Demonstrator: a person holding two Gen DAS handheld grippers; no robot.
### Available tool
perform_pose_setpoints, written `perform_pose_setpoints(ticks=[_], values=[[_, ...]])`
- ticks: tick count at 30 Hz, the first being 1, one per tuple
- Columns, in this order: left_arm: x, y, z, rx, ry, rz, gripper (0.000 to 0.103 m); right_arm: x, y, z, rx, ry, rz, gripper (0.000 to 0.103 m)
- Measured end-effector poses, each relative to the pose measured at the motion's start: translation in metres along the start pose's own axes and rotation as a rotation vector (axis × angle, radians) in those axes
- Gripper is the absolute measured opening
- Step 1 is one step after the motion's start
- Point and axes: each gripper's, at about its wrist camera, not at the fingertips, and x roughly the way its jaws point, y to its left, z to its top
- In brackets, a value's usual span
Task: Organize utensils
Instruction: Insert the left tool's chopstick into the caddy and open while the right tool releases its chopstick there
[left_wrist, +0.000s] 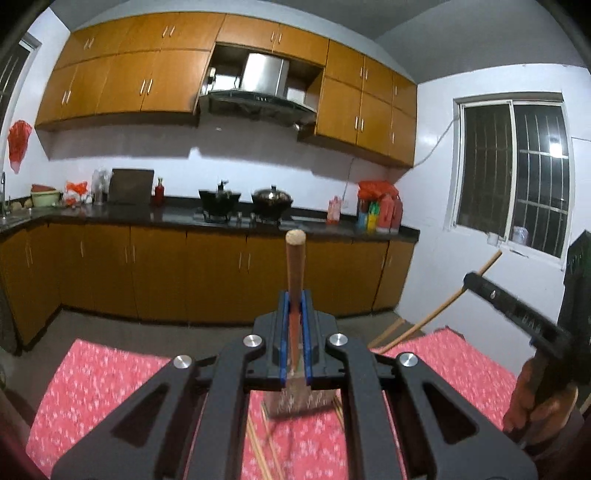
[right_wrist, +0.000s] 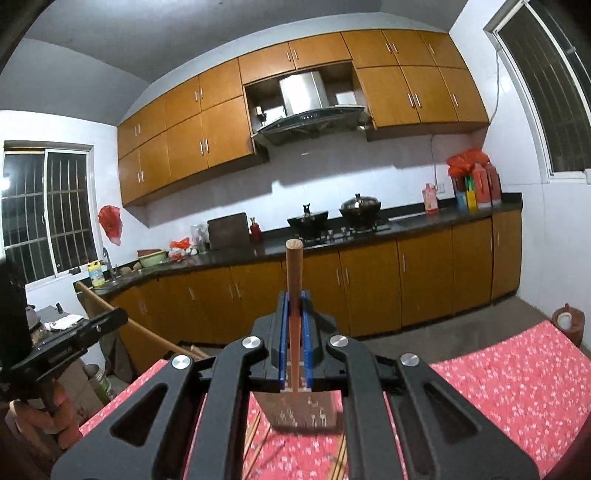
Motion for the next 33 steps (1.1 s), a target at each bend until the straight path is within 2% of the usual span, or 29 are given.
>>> perform_pose_setpoints(ticks=[4,9,14,27,29,30,31,33], values=[[0.022,-0.005,0.007,0.008,0.009,0.015,0.008,0.015,0.001,0.0,-0.012,-0.023,-0.029,0.008],[0.047,-0.003,-0.002,-0.006,0.053,0.025,0.008,0.04,-0.001,-0.006,-0.025,-0.021,-0.06,0.008],[0.066,-0.003,-0.015,0.009,0.087,0.025,0.008,0.065,-0.006,-0.02,-0.013,0.054,-0.066,0.008],[0.102,0.006,-0.041,-0.001,0.196,0.018,0.008,0.087,-0.01,-0.036,0.018,0.17,-0.04,0.009],[0.105,0.009,-0.041,-0.017,0.201,0.021,0.01,0.089,-0.01,-0.037,0.021,0.188,-0.038,0.023],[0.106,0.01,-0.041,-0.02,0.201,0.019,0.011,0.089,-0.01,-0.037,0.023,0.19,-0.041,0.042],[0.105,0.01,-0.04,-0.022,0.199,0.02,0.013,0.087,-0.01,-0.036,0.026,0.18,-0.044,0.05],[0.103,0.011,-0.04,-0.021,0.19,0.025,0.017,0.085,-0.009,-0.033,0.024,0.165,-0.047,0.05]])
